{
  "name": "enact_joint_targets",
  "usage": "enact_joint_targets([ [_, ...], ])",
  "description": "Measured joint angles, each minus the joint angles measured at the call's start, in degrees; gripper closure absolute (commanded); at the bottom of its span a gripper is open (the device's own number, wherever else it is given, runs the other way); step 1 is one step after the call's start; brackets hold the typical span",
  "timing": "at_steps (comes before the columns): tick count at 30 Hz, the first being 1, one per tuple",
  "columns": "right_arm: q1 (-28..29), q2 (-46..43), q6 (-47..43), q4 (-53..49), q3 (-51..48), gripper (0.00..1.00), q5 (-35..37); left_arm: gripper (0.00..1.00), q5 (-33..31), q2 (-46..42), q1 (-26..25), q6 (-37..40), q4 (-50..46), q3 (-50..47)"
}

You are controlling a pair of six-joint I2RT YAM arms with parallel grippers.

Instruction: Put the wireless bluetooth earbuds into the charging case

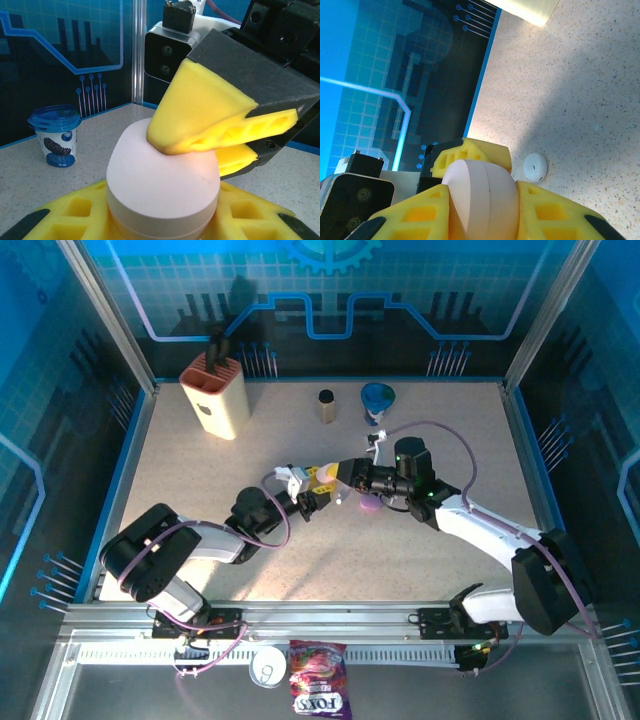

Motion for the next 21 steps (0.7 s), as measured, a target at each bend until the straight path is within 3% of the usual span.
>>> enact_joint_targets([
  [4, -0.2, -0.7, -0.9, -0.6, -0.6, 0.89, 0.9, 0.32, 0.8, 0.0, -0.1, 0.5, 0.2, 0.0],
  [6, -0.6, -1.4, -2.4, -3.0, -1.2, 0.89, 2.8, 0.23, 1.3, 0.0, -0.1, 0.5, 0.8, -0.2],
  [14, -1.9, -5.0, -10.9, -15.8, -3.1, 0.87, 15.7, 0.08, 0.9, -5.0, -0.1, 3.2, -4.3, -5.3],
  [17, -1.9, -5.7, -12.4, -18.8, -5.6, 0.87, 18.5, 0.01, -0.1, -8.4, 0.0, 4.9, -9.2, -5.8],
  [21, -1.9, -5.8, -12.7, -20.5, -10.3, 0.86, 20.3, 0.01, -1.4, -13.2, 0.0, 7.3, -20.0, -5.2],
])
